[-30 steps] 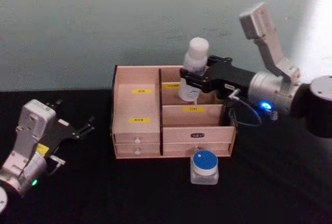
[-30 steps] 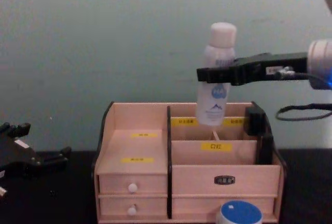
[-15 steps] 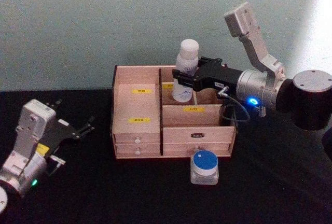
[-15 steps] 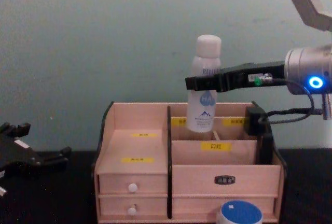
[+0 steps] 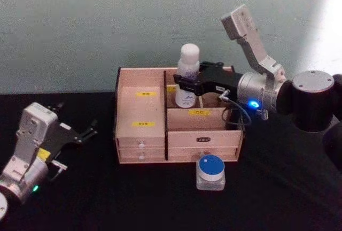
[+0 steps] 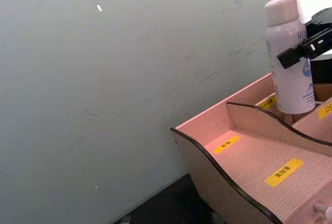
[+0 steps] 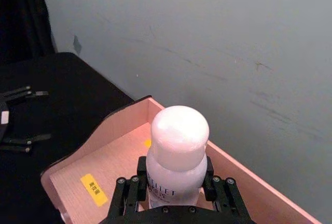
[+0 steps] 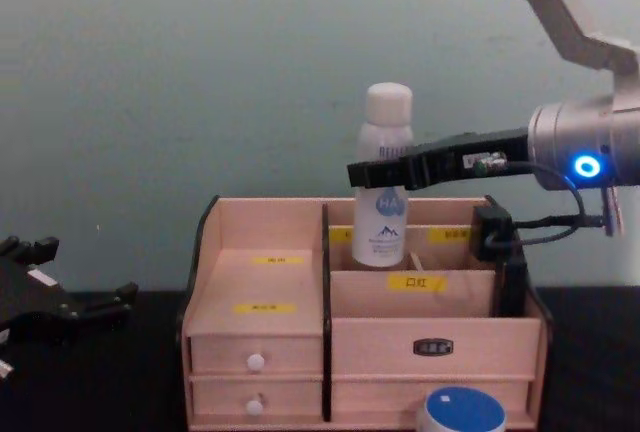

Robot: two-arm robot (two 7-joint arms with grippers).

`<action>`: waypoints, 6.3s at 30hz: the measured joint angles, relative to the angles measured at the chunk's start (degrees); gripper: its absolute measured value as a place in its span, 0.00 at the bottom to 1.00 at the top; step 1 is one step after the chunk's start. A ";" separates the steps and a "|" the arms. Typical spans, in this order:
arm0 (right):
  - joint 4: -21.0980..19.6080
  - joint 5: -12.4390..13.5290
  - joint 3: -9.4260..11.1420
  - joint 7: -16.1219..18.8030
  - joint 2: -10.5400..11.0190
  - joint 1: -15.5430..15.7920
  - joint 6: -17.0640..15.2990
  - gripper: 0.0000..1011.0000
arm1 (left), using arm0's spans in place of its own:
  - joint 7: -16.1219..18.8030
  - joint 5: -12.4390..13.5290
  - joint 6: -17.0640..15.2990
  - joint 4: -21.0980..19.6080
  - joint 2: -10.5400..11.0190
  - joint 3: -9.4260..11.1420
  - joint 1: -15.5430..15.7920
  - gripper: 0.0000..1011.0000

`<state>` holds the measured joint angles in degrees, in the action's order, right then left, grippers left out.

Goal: Pick up the facial cleanser and watermelon frost from the table and place them into the tiered storage box.

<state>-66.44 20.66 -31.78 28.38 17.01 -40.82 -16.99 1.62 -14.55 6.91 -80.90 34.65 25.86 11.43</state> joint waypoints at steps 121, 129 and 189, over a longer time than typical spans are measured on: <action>-6.52 -2.16 3.17 -0.43 1.84 6.47 -2.88 0.99 | 0.00 0.00 0.00 0.00 0.00 0.00 0.00 0.99; -17.35 1.01 5.49 -0.93 7.71 13.92 -5.26 0.99 | 0.00 0.00 0.00 0.00 0.00 0.00 0.00 0.99; -18.85 1.84 -0.51 0.45 14.59 21.05 -5.03 0.99 | 0.00 0.00 0.00 0.00 0.00 0.00 0.00 0.99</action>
<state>-85.29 22.50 -32.29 28.83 31.60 -19.78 -22.02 1.62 -14.55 6.91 -80.90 34.65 25.86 11.43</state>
